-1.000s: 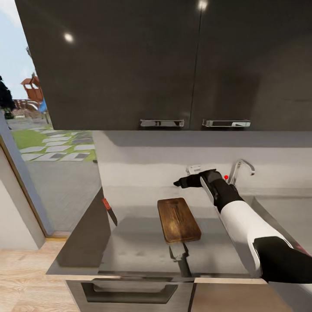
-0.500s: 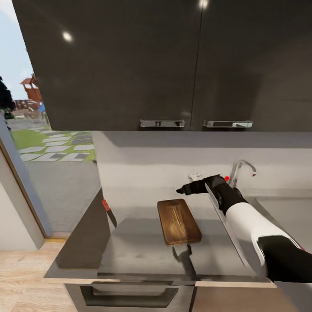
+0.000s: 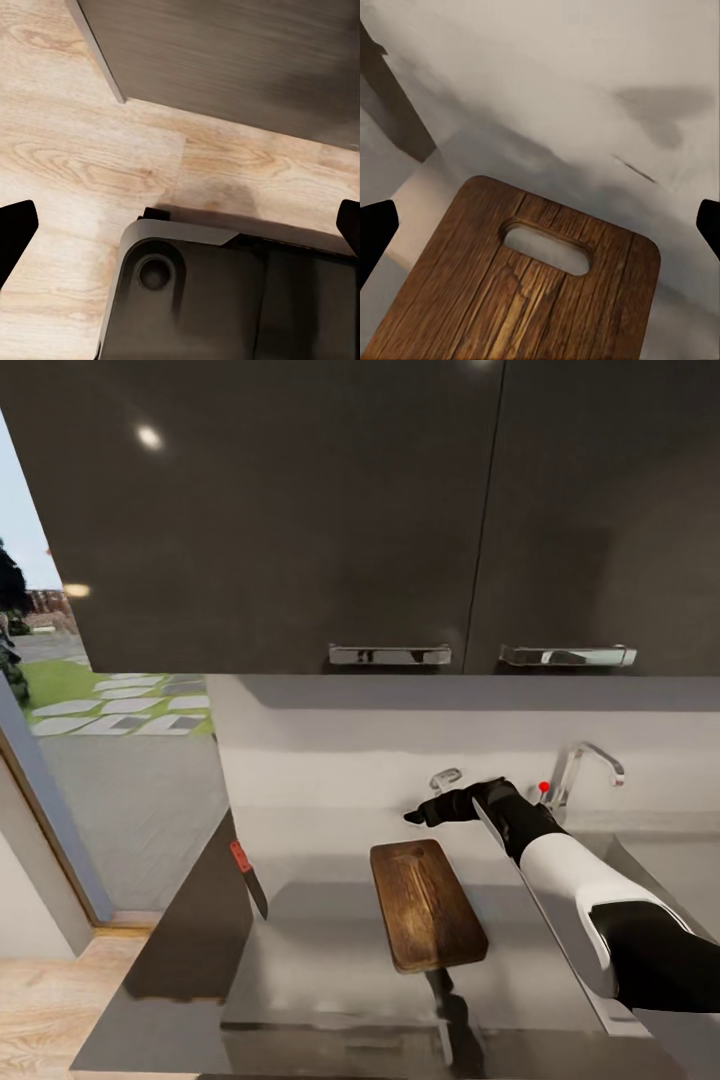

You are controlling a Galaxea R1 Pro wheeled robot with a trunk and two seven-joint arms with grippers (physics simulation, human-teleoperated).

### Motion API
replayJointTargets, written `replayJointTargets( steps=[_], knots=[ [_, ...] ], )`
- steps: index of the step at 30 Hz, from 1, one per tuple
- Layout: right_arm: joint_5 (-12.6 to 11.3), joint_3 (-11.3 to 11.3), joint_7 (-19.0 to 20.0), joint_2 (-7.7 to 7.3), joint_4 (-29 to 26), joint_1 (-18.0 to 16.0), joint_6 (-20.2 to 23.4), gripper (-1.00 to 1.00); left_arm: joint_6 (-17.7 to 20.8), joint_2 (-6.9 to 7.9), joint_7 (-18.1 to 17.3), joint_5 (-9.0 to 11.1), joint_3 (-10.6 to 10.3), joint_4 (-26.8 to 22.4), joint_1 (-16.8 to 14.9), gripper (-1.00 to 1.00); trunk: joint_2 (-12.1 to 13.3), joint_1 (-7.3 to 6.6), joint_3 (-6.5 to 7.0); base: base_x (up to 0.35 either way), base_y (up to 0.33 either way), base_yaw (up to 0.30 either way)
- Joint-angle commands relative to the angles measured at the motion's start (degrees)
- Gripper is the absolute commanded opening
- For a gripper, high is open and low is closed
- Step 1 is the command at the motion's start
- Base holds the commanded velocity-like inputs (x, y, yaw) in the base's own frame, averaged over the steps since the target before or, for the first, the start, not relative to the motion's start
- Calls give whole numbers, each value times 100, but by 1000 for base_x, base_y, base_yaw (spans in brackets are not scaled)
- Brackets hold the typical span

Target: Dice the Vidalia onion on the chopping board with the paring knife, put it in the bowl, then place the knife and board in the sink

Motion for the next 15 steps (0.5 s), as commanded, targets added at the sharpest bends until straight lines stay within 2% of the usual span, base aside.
replayJointTargets(
  steps=[1,15],
  knots=[
    [57,10,48,-5,-5,0,8,100,-11,-2,0,22,8,-2,1,100,-5,3,-4,43,9,0],
    [68,16,98,-13,199,0,-4,100,-11,-3,0,22,5,-2,1,100,-5,3,-75,6,1,0]
  ],
)
